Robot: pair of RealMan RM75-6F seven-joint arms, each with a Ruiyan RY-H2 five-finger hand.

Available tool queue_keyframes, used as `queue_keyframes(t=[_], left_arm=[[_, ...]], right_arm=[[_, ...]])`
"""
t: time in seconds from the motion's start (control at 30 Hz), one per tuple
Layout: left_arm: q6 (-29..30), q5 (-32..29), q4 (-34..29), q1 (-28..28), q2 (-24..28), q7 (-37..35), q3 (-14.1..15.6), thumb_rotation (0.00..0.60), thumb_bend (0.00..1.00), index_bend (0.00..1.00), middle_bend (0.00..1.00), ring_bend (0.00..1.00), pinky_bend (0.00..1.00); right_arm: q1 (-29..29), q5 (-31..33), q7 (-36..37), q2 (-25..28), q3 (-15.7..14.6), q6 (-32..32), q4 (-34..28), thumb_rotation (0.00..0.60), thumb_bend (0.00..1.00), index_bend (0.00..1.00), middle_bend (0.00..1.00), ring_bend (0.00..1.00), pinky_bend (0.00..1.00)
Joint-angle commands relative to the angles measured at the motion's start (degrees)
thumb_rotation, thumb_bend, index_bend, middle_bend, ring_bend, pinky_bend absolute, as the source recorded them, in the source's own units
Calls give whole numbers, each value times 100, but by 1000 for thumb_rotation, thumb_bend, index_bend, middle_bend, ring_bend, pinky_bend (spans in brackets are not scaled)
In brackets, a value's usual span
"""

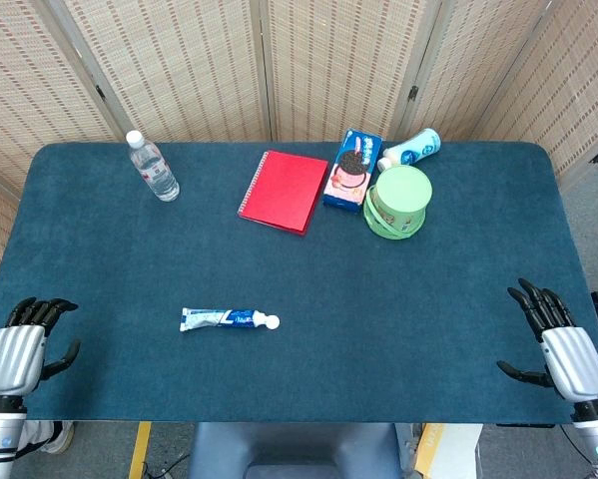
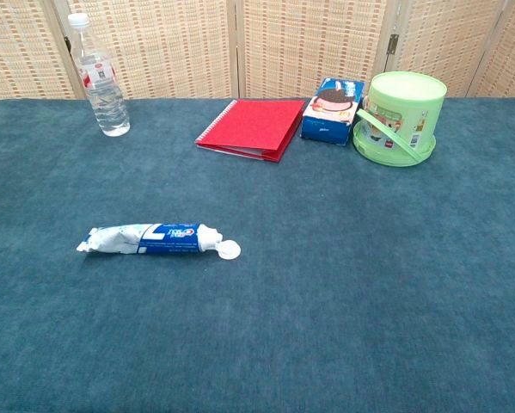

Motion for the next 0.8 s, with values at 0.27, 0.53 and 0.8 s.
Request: queue_keyframes(t=[0.27,0.53,0.8], left_arm=[[-78,109,80,-118,-28,-17,-33,600,395,309,305,259,171],[-555,455,19,-607,-67,-125,-103,600,395,291,305,258,171],[-1564,391,25,-1364,-460,276,-200,600,395,276,306,247,169]], right_arm=[[-103,15,4,44,-12,172,-27,600,0,0,0,0,0],[-156,-16,26,89,7,322,-39,600,0,0,0,0,0],[-179,-49,-14,126,-8,363,-84,600,0,0,0,0,0]])
